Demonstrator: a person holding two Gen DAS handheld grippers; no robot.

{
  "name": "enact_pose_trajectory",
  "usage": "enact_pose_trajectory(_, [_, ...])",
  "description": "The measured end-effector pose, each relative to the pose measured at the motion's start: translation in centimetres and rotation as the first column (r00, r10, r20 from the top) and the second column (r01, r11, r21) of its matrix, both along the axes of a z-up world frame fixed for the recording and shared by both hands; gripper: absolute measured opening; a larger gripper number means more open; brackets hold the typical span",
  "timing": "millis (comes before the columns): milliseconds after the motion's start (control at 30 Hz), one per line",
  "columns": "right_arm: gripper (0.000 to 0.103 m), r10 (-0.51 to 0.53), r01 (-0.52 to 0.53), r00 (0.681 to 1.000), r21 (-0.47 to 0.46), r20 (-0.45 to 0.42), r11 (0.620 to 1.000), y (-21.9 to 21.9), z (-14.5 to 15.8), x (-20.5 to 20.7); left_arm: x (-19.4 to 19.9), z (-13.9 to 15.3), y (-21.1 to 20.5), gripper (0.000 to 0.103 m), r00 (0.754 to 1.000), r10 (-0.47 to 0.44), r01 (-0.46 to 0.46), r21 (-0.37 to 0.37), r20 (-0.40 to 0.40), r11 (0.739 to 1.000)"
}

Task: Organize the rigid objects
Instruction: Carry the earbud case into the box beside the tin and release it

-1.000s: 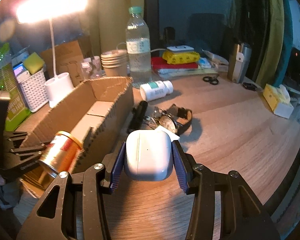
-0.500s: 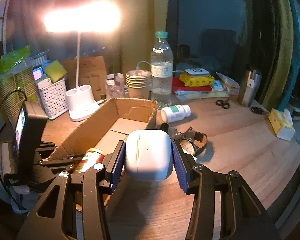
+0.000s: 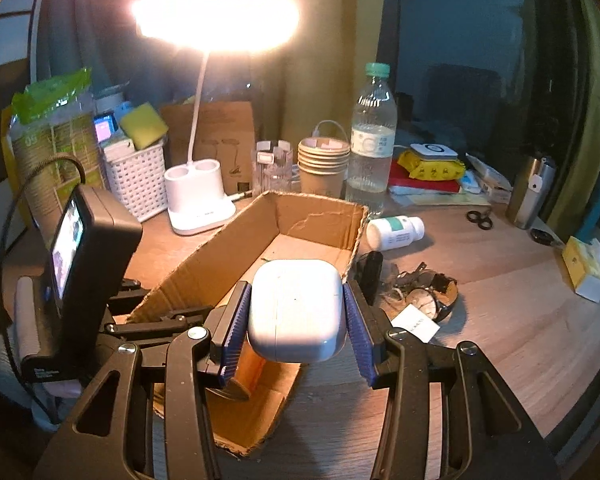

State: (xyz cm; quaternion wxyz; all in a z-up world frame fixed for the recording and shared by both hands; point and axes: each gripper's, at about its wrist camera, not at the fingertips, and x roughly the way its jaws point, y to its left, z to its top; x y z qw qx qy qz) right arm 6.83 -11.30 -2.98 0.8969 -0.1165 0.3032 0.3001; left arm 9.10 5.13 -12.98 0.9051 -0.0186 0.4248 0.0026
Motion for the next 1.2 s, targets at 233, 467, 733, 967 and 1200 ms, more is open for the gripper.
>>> enact_pose_trajectory(233, [0.049, 0.005, -0.006, 1.000, -0.038, -0.027, 0.999, 1.1, -1.7, 0.3, 0.0, 0.0, 0.0, 0.010, 1.000, 0.000, 0.000, 0.000, 0.000, 1.000])
enact_pose_trajectory(467, [0.049, 0.006, -0.008, 1.000, -0.074, -0.022, 0.997, 1.7, -2.5, 0.4, 0.0, 0.0, 0.0, 0.010, 1.000, 0.000, 0.000, 0.001, 0.001, 1.000])
enact_pose_trajectory(733, [0.049, 0.010, -0.012, 1.000, -0.112, -0.013, 0.994, 2.1, -2.7, 0.1, 0.1, -0.1, 0.1, 0.010, 1.000, 0.002, -0.002, -0.001, 0.001, 1.000])
enact_pose_trajectory(967, [0.051, 0.016, -0.018, 1.000, -0.106, -0.019, 0.994, 2.1, -2.7, 0.0, 0.4, -0.2, 0.4, 0.010, 1.000, 0.000, 0.000, 0.000, 0.000, 1.000])
enact_pose_trajectory(1200, [0.051, 0.010, -0.011, 1.000, -0.088, -0.018, 0.996, 1.7, -2.2, 0.0, 0.4, -0.2, 0.4, 0.010, 1.000, 0.003, -0.003, 0.001, -0.002, 1.000])
